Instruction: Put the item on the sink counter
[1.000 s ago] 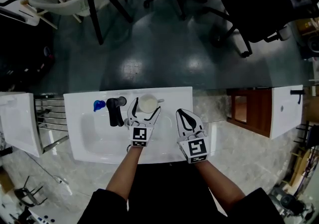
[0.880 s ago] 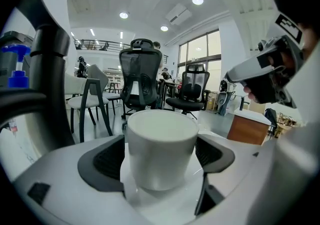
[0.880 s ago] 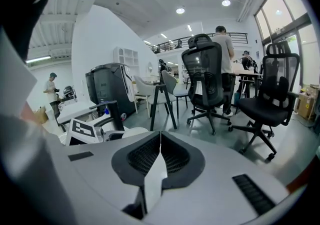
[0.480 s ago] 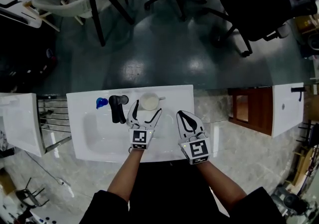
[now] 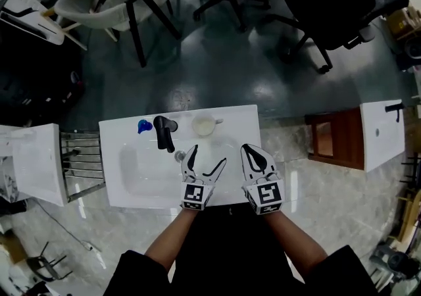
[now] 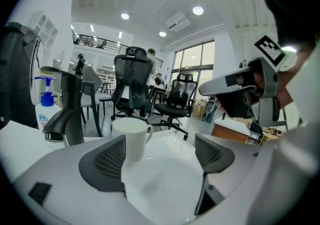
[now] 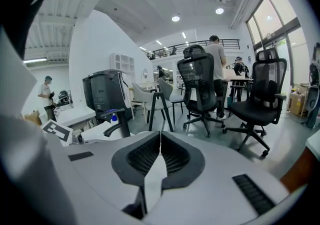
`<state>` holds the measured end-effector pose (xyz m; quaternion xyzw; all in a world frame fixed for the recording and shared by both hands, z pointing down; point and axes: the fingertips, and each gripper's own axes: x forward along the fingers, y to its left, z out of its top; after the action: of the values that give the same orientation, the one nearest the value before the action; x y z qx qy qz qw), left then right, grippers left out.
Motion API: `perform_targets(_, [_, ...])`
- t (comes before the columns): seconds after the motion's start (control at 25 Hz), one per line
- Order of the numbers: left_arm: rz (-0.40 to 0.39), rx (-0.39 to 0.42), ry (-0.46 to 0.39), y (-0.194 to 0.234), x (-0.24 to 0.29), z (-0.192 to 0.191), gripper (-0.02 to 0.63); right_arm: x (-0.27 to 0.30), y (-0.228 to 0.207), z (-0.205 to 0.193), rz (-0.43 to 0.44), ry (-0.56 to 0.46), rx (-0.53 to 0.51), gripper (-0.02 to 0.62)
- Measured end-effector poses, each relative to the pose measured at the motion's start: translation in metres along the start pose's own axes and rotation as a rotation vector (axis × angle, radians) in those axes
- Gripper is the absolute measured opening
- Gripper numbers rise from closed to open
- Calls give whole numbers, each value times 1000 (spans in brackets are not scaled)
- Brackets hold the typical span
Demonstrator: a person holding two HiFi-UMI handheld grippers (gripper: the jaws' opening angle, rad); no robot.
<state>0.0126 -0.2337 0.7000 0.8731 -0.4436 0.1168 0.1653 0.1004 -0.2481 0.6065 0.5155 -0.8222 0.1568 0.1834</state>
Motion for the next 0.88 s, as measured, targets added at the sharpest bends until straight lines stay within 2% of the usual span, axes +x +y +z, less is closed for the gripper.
perform_targets(0.2, [-34,-9,-1,-29,-40,14,430,-35,18,0,-31,-47,17,32])
perform_targets(0.36, [-9,-16,-11,-35,-89,35,426,-60,43,5,-31,-81,-2,32])
perform_targets(0.48, [36,15,-2,-38,-127,49,406,-81,47,14,-65,-114,-6,32])
perform_targets(0.52, [52,20,-2,-38,-140,53,377,-88,49,16,-77,-125,-3,32])
perform_targets(0.6, [69,2,-31,-37,-167,63,275,-102,58,23,-89,-143,-4,32])
perform_targets(0.72, [84,-32,-55,-33,-202,72,56,-124,82,30,-80,-158,-24,32])
perform_targets(0.8, [85,-34,-53,-32,-220,71,23,-142,98,32,-70,-158,-37,32])
perform_targets(0.88, [75,-38,-68,-30,-236,71,15,-159,113,31,-58,-149,-45,32])
